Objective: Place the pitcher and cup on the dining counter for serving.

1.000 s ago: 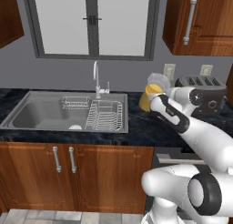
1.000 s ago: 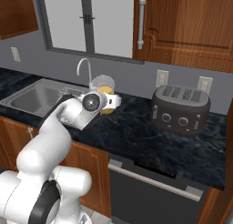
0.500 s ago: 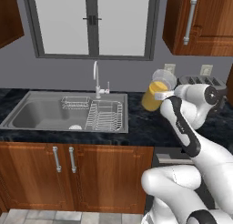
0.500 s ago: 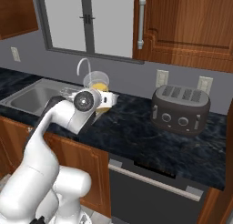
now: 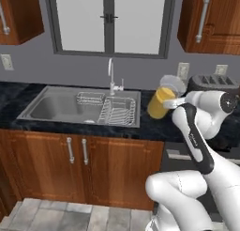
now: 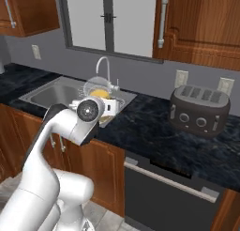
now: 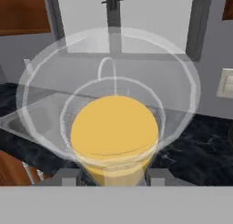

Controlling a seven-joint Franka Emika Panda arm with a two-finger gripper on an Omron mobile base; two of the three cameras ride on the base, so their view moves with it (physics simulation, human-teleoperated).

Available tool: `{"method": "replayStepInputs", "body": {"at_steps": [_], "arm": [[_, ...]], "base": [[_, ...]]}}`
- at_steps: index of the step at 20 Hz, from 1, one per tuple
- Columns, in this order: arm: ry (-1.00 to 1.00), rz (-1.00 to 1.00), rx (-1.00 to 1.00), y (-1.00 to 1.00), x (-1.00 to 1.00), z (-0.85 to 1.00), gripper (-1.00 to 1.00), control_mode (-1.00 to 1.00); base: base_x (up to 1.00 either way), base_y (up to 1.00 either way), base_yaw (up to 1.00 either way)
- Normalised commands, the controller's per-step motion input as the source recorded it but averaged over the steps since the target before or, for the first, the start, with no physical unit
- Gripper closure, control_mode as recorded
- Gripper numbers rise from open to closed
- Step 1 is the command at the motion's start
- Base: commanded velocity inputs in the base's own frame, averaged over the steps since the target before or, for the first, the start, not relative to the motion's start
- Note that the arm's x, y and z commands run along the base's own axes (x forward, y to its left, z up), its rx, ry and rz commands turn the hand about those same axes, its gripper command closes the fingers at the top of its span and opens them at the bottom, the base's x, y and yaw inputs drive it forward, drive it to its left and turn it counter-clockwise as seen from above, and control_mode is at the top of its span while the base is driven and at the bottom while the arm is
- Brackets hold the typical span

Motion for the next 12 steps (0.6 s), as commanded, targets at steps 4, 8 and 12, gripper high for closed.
{"method": "replayStepInputs", "body": {"at_steps": [4, 8, 12], "arm": [[0.0, 0.0, 0.0, 0.0, 0.0, 0.0, 1.0, 1.0], [0.0, 0.0, 0.0, 0.0, 0.0, 0.0, 1.0, 1.0], [0.0, 0.0, 0.0, 0.0, 0.0, 0.0, 1.0, 1.0]], "base": [[-0.47, 0.49, 0.56], [-0.28, 0.74, 0.74], [-0.14, 0.81, 0.88]]}}
